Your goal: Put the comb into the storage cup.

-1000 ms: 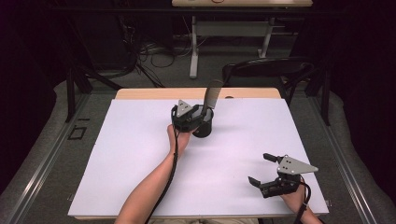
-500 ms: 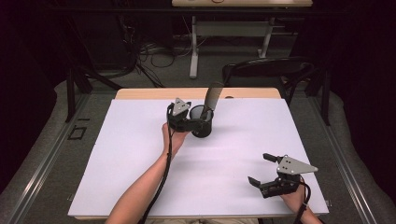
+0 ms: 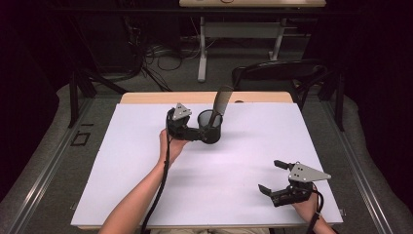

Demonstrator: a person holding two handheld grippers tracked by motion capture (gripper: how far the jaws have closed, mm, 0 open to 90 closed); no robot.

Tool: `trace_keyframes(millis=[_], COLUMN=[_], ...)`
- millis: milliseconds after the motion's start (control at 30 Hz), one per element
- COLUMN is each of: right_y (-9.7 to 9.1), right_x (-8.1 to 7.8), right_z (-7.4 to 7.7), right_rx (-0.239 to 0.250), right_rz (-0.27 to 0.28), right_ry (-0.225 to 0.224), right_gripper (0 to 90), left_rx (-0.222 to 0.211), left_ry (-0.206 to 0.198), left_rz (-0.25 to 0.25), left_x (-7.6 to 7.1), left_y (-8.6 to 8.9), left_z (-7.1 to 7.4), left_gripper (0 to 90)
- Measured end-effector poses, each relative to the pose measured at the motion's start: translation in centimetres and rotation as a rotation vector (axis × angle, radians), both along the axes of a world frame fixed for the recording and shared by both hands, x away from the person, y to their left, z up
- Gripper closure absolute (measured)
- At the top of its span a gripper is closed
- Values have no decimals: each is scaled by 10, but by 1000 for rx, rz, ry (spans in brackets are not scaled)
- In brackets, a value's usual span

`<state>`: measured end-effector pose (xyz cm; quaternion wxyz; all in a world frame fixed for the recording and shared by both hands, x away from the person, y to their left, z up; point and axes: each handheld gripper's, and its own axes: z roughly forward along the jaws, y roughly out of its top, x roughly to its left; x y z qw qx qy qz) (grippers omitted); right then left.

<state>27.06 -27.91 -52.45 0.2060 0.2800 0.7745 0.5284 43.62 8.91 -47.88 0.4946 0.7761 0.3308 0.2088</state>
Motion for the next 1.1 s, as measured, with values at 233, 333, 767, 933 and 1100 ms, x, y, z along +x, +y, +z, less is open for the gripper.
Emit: trace_keyframes(millis=[233,333,767,933,1100], right_y=[0,0,0,0,0], right_x=[0,0,-1,0,0], right_z=[-1,0,0,0,0], right_rx=[2,2,1,-1,-2], right_rz=[-2,-2,-2,-3,-3], right_ry=[4,2,-2,3,3], right_gripper=[0,0,0,0,0], left_rx=[40,58,95,116,127], left_ry=[23,29,78,98,104], left_rz=[-10,-15,-10,-11,-6], left_x=[-7,-11,-27,-35,-45], left_y=[10,15,35,43,51], left_z=[3,2,-5,-8,-10], left_gripper=[2,2,1,1,1])
